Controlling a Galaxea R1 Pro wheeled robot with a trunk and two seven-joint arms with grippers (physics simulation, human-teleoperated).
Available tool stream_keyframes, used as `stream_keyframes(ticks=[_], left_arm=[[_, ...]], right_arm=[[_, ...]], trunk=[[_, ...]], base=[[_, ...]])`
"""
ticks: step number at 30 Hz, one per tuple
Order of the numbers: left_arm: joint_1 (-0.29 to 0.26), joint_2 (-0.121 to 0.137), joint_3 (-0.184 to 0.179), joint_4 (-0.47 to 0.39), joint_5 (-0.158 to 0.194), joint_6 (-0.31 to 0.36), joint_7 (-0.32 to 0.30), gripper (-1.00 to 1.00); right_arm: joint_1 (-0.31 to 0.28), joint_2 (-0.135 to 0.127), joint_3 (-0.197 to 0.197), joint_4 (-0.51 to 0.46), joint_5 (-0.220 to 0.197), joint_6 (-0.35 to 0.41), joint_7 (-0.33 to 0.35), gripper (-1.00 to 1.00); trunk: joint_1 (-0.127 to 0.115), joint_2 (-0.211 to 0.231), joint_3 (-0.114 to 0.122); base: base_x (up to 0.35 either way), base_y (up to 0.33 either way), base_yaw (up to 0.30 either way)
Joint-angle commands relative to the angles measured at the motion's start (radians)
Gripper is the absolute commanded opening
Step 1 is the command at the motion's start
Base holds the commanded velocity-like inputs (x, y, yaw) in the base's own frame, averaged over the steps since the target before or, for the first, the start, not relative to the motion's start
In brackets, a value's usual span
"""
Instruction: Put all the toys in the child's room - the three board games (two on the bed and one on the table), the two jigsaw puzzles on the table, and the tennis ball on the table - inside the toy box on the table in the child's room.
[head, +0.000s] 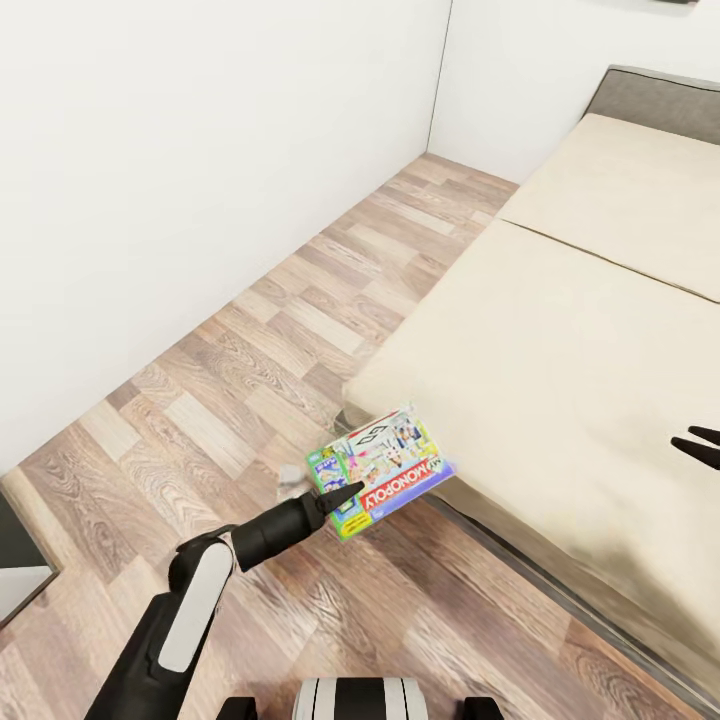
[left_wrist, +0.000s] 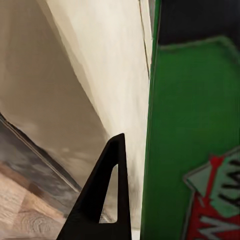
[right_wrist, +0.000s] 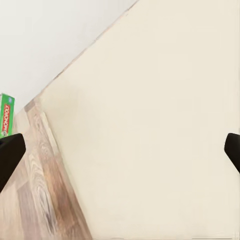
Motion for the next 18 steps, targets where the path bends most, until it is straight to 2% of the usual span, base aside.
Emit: stream_keyframes(ticks=[1,6,18], left_arm=[[0.014,0.004,0.010,-0.011,0.007,0.007,0.000,-1.00],[0.048,0.015,0.036,-0.036,0.008,0.008,0.002,-1.00],[0.105,0.025,0.080,-0.081,0.008,0.009,0.002,-1.00]], right_arm=[[0.007,0.011,-0.011,0.000,-0.003,-0.006,0.003,1.00],[0.032,0.052,-0.050,-0.002,-0.004,-0.054,0.007,1.00],[0.055,0.083,-0.078,-0.002,-0.004,-0.089,0.066,1.00]], trunk=[[0.000,0.000,0.000],[0.000,0.000,0.000],[0.000,0.000,0.000]], base=[[0.000,0.000,0.000],[0.000,0.000,0.000],[-0.013,0.000,0.000]])
